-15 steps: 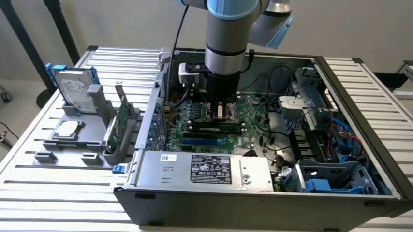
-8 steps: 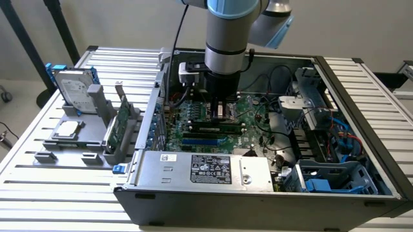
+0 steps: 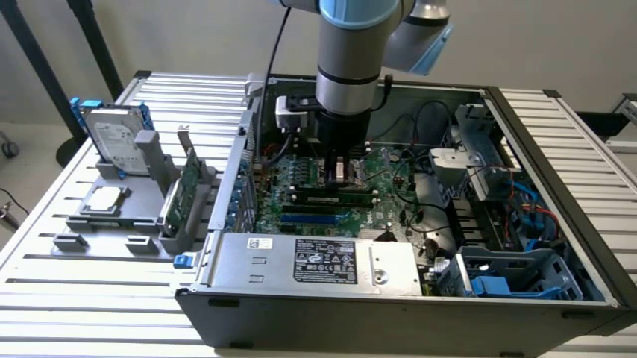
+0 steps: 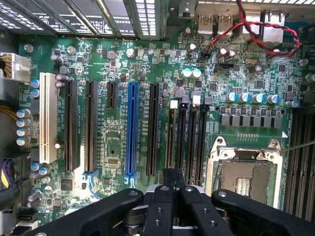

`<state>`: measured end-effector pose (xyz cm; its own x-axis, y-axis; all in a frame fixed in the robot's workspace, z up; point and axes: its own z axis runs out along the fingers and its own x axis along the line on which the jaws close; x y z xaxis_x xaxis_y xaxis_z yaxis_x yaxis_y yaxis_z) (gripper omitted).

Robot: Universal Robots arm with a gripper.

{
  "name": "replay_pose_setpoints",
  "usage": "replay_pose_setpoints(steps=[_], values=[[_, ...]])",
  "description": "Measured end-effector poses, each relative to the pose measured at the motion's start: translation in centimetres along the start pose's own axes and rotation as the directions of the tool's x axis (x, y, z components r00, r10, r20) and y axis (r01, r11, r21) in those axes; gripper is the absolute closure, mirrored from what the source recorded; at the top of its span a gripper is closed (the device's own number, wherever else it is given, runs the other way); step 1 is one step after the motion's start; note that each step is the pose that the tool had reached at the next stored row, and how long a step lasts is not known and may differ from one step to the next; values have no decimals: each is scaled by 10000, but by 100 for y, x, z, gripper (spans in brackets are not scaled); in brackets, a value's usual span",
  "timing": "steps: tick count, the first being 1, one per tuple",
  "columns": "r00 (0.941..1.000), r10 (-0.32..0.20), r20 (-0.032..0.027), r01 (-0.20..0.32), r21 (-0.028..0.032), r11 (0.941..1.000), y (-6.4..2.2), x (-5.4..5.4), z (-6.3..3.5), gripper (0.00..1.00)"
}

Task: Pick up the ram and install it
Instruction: 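Press down the ram until it locks into place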

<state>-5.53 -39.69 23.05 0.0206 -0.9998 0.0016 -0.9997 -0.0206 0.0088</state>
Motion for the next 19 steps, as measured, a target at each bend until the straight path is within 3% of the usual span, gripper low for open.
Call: replay_pose_setpoints(steps=[5,6,10,19], values=[[10000,-7,-5,7,7,10000,3,1,35,89],[10000,-6,22,5,20,10000,2,-2,10,89],[10000,-7,1,7,7,10000,1,2,-146,89],[10000,-20,4,20,6,10000,-24,5,-174,89]])
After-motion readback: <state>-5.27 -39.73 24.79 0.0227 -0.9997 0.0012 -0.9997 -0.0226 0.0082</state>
